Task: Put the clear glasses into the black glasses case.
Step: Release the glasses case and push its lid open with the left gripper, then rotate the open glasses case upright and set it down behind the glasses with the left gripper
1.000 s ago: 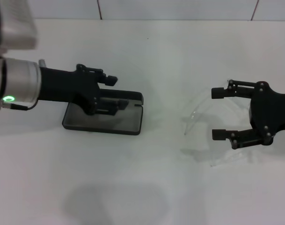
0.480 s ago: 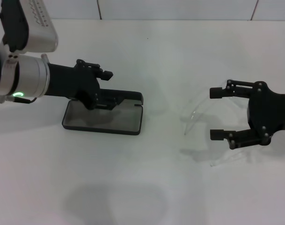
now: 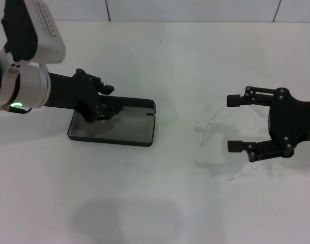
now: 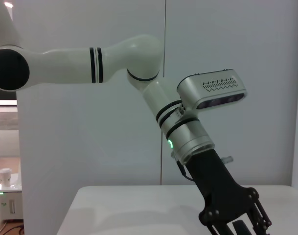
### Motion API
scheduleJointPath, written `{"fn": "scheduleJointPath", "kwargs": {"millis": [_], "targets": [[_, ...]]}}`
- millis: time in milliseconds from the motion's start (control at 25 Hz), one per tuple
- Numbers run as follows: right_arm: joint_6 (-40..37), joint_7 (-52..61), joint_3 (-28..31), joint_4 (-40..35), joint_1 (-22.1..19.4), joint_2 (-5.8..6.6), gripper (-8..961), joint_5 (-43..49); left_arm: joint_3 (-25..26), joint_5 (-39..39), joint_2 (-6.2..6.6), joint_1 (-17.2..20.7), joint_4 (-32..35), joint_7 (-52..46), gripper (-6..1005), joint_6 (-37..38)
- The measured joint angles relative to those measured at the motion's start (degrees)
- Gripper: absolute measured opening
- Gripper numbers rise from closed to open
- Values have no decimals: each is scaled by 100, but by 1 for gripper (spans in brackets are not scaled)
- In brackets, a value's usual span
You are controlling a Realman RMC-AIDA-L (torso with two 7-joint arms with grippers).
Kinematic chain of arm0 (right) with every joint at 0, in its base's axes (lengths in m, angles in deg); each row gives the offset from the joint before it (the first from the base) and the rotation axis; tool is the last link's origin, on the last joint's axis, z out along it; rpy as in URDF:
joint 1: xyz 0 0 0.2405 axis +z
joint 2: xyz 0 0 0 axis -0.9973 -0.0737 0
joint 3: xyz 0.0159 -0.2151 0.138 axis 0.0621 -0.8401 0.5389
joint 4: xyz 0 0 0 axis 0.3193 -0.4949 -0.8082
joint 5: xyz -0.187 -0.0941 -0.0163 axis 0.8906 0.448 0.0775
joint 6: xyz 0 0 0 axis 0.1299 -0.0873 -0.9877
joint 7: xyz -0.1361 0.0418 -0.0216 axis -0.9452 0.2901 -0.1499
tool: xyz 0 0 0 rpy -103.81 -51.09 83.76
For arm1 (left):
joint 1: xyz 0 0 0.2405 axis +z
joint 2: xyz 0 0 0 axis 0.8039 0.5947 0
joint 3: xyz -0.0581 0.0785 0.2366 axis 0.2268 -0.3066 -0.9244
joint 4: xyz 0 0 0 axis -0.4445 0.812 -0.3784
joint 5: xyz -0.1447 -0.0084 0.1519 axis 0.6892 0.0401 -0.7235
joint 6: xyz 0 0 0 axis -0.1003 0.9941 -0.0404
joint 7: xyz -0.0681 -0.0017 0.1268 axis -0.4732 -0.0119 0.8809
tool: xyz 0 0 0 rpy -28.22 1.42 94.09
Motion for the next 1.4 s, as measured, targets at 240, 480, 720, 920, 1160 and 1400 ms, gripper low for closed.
{"fn": "scheduleJointPath", "kwargs": {"millis": [240,480,720,920,1160,1400], "targets": [[3,0,0,0,-12,0,826,0,-375,-147,1,8,-56,-5,408,-299],[-11,-2,-19,-1,-88,0,822,35,-613,-263,-2,17,11,-8,285,-451],[-185,-169,-248,-55,-274,41,817,110,-680,-217,1,45,268,36,268,-442],[-573,-827,-607,-110,-532,63,814,245,-990,-40,13,80,650,45,244,-409],[-656,-1356,-689,-87,-681,-31,809,541,-1418,-45,14,-235,647,50,213,-460],[-643,-1607,-752,32,-728,-42,805,626,-1713,-53,11,-665,262,50,231,-751]]}}
